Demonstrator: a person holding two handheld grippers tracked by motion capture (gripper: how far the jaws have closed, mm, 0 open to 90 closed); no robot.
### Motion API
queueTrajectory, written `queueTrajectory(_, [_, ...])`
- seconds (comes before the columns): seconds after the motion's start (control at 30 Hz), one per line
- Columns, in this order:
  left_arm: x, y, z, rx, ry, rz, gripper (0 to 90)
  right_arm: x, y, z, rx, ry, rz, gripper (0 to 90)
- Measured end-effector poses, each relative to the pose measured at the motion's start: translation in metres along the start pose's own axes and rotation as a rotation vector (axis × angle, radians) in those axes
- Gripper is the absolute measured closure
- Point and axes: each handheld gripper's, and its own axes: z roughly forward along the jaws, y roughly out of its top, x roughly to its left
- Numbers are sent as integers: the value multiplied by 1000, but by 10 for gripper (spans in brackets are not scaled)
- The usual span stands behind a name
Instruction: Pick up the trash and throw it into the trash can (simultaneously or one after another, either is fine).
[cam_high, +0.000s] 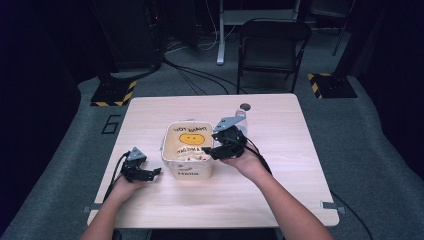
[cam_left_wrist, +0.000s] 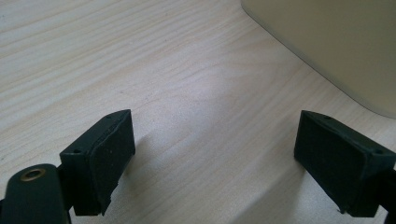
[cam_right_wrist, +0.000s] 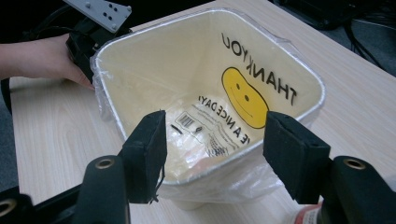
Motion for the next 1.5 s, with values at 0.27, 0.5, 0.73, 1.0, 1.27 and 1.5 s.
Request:
queueTrajectory(0.27, [0,0,0,2,1,1,121,-7,-8,-13,-6,-29,16,382])
queueTrajectory(0.5, [0,0,0,2,1,1,121,-9,-11,-23,-17,-47,25,376])
queueTrajectory(0.73, [0,0,0,2,2,0,121,-11,-14,-32,-17,-62,29,370])
queueTrajectory(1.0, [0,0,0,3,1,-1,121,-14,-18,-41,-18,-86,37,364])
queueTrajectory(1.27, [0,0,0,2,2,-1,122,-22,-23,-55,-28,-132,64,323])
queueTrajectory(1.5, [0,0,0,1,3,-1,121,-30,-26,-62,-29,-162,73,299])
